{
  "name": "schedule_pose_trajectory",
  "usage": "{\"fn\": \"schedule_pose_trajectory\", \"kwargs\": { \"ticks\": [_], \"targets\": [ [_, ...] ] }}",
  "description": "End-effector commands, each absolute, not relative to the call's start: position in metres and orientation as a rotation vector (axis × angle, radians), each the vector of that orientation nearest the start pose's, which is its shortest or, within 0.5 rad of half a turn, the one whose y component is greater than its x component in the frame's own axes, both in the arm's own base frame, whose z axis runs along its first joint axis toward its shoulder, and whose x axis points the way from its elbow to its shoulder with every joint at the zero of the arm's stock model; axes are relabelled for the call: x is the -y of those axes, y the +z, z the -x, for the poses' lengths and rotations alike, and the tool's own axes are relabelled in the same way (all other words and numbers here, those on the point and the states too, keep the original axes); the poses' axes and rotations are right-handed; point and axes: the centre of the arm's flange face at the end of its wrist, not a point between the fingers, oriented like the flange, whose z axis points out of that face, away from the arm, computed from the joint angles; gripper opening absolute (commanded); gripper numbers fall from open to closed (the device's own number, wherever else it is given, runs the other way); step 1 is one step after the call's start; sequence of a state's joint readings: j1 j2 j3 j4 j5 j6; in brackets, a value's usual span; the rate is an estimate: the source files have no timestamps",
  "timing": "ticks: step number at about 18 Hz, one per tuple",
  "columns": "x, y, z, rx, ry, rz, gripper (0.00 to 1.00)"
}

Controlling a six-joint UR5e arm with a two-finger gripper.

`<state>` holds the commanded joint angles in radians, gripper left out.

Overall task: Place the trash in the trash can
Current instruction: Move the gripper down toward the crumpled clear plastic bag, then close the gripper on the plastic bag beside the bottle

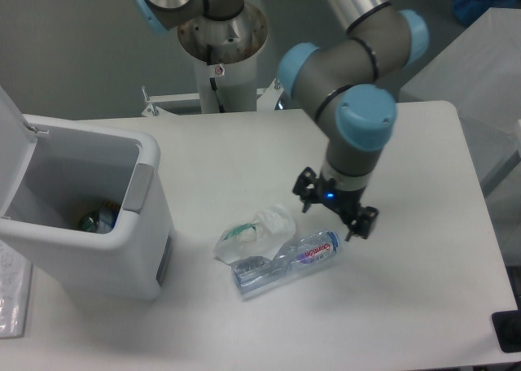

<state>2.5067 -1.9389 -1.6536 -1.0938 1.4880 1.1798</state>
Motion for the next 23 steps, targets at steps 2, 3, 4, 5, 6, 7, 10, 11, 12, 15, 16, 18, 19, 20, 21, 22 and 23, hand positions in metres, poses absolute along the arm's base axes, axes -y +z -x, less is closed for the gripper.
{"fn": "schedule_pose_trajectory", "kwargs": {
  "ticks": [2,3,4,5,6,7,10,11,12,15,16,18,19,20,21,22,23],
  "targets": [
    [-0.49,0.288,0.39,-0.346,-0.028,3.037,1.0],
    [-0.495,0.286,0.385,-0.332,-0.032,3.04,1.0],
    [-0.501,0.281,0.381,-0.329,-0.04,3.043,1.0],
    [-0.507,0.278,0.374,-0.334,-0.045,3.045,1.0],
    [-0.511,0.275,0.37,-0.336,-0.052,3.047,1.0],
    [-0.517,0.266,0.364,-0.348,-0.068,3.053,1.0],
    [-0.528,0.249,0.359,-0.339,-0.072,3.057,1.0],
    [-0.532,0.244,0.358,-0.335,-0.068,3.056,1.0],
    [-0.534,0.244,0.358,-0.335,-0.056,3.052,1.0],
    [-0.534,0.241,0.356,-0.335,-0.064,3.058,1.0],
    [-0.534,0.241,0.356,-0.332,-0.064,3.058,1.0],
    [-0.533,0.239,0.356,-0.332,-0.068,3.06,0.95],
    [-0.533,0.239,0.355,-0.335,-0.07,3.061,0.91],
    [-0.532,0.239,0.355,-0.335,-0.072,3.062,0.86],
    [-0.533,0.239,0.354,-0.337,-0.07,3.063,0.8],
    [-0.533,0.24,0.354,-0.337,-0.068,3.062,0.73],
    [-0.533,0.239,0.354,-0.337,-0.072,3.063,0.63]
  ]
}}
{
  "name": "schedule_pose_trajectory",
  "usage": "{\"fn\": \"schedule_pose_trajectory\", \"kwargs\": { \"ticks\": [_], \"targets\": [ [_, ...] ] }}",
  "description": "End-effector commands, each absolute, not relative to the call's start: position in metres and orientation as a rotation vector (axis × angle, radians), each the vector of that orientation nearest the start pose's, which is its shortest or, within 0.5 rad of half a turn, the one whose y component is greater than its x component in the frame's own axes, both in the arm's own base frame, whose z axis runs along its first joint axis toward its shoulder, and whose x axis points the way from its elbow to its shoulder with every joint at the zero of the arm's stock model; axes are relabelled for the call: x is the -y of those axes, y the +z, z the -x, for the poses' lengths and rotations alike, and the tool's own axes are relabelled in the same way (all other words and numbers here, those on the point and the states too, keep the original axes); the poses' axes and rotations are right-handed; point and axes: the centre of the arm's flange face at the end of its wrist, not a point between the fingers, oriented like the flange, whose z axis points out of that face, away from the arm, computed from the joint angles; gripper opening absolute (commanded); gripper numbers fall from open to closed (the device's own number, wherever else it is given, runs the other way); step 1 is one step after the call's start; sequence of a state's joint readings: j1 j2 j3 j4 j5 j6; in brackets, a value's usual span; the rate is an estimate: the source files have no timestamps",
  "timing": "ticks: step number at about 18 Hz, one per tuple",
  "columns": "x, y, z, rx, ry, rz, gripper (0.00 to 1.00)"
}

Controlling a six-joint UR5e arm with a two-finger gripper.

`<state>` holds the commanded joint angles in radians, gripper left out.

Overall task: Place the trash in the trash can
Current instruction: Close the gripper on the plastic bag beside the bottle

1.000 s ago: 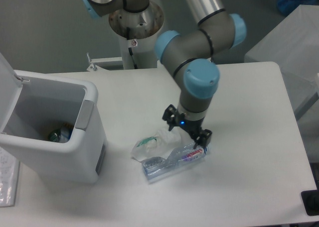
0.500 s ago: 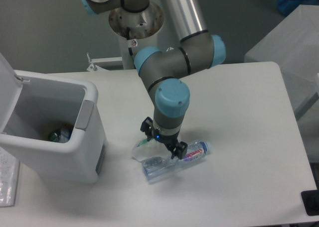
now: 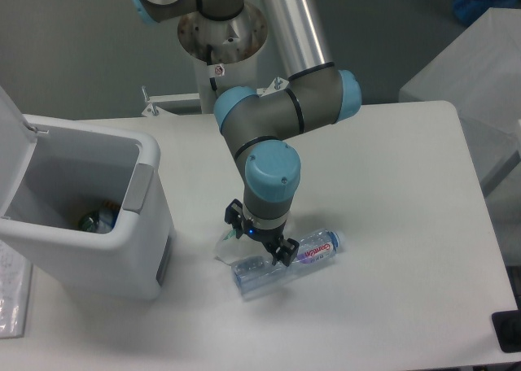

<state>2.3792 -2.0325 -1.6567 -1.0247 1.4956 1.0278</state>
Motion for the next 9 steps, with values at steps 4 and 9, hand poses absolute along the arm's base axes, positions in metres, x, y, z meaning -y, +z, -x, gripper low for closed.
{"fn": "schedule_pose_trajectory", "kwargs": {
  "ticks": [4,9],
  "targets": [
    [-0.529,0.2367,0.3487,-0.34,-0.091,3.072,0.11],
    [-0.5269,0.239,0.3465,-0.34,-0.089,3.071,0.05]
  ]
}}
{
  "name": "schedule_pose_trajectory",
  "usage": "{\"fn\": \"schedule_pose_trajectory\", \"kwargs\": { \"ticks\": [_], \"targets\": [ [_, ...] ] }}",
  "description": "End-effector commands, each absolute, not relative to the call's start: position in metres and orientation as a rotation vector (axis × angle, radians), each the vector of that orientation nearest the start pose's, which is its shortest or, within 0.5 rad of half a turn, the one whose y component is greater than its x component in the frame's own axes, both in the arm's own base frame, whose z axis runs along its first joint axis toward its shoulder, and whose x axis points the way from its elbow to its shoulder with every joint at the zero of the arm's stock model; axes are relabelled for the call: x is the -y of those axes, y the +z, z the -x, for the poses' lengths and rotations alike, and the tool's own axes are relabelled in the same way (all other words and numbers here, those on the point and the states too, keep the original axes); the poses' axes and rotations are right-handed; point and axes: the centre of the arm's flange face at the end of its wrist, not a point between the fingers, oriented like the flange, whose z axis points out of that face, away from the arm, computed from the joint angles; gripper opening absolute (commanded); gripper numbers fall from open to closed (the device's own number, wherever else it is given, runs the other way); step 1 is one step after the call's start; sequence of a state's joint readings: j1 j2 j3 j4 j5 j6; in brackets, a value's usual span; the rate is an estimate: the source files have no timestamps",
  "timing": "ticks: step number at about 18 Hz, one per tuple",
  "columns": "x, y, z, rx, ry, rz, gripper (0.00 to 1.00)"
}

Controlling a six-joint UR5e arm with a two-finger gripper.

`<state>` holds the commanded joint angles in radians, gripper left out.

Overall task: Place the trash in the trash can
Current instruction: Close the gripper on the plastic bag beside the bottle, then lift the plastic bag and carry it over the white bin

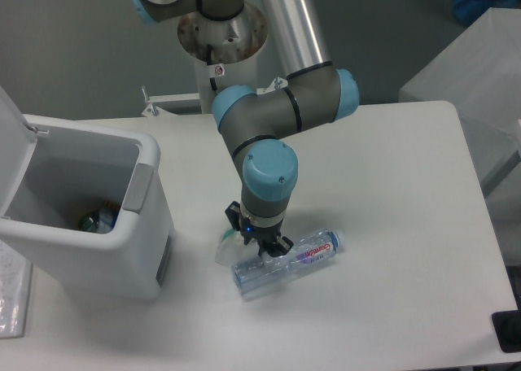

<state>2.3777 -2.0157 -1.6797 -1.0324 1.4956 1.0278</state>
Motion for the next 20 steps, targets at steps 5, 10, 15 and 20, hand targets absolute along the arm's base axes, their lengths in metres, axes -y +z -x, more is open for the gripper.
{"fn": "schedule_pose_trajectory", "kwargs": {
  "ticks": [5,10,15,20],
  "targets": [
    [-0.525,0.246,0.344,-0.351,-0.081,3.064,0.0],
    [-0.516,0.272,0.353,-0.326,-0.096,3.056,0.0],
    [-0.515,0.336,0.386,-0.217,-0.237,2.93,0.0],
    [-0.512,0.383,0.413,-0.102,-0.377,2.799,0.0]
  ]
}}
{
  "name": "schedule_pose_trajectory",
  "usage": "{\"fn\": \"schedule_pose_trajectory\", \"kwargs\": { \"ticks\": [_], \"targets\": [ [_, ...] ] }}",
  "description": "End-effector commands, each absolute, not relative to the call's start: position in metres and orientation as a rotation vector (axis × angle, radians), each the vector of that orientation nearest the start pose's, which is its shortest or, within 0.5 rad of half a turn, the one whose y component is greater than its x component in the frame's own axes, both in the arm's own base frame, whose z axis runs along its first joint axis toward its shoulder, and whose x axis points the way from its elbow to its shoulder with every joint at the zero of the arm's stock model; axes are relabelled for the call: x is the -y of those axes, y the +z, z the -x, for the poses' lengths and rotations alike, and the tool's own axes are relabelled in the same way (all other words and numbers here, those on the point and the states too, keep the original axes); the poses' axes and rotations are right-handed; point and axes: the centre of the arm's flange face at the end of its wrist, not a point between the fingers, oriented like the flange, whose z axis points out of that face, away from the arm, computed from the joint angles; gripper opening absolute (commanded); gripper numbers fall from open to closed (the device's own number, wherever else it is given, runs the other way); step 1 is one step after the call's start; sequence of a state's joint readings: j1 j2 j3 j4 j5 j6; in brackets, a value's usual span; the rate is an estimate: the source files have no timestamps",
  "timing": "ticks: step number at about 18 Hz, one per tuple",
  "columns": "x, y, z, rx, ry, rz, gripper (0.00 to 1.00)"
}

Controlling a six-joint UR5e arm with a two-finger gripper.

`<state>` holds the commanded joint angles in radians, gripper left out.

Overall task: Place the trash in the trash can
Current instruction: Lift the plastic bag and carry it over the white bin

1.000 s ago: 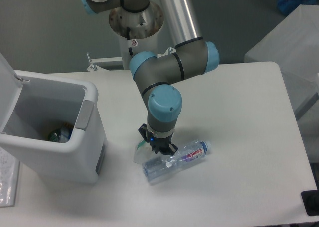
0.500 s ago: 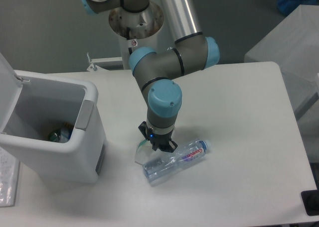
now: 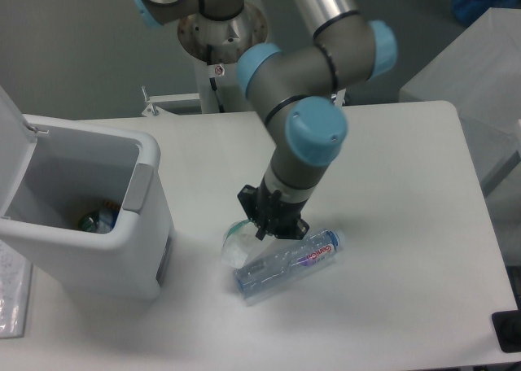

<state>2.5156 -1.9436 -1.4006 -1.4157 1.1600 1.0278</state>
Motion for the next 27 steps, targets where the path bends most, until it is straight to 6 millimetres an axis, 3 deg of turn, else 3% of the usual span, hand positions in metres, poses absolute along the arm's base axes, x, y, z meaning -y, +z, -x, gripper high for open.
{"fn": "schedule_pose_trajectory", "kwargs": {
  "ticks": [5,9,16,20,23,27],
  "targets": [
    [-0.517,0.411,0.42,0.003,-0.456,2.629,0.0],
    [-0.527,0.461,0.42,0.054,-0.448,2.517,0.0],
    [-0.523,0.545,0.386,0.061,-0.49,2.3,0.0],
    [-0.52,0.583,0.346,0.022,-0.508,2.236,0.0],
    [-0.537,0.582,0.316,-0.025,-0.559,2.232,0.0],
    [-0.555,0.547,0.273,-0.048,-0.671,2.271,0.0]
  ]
}}
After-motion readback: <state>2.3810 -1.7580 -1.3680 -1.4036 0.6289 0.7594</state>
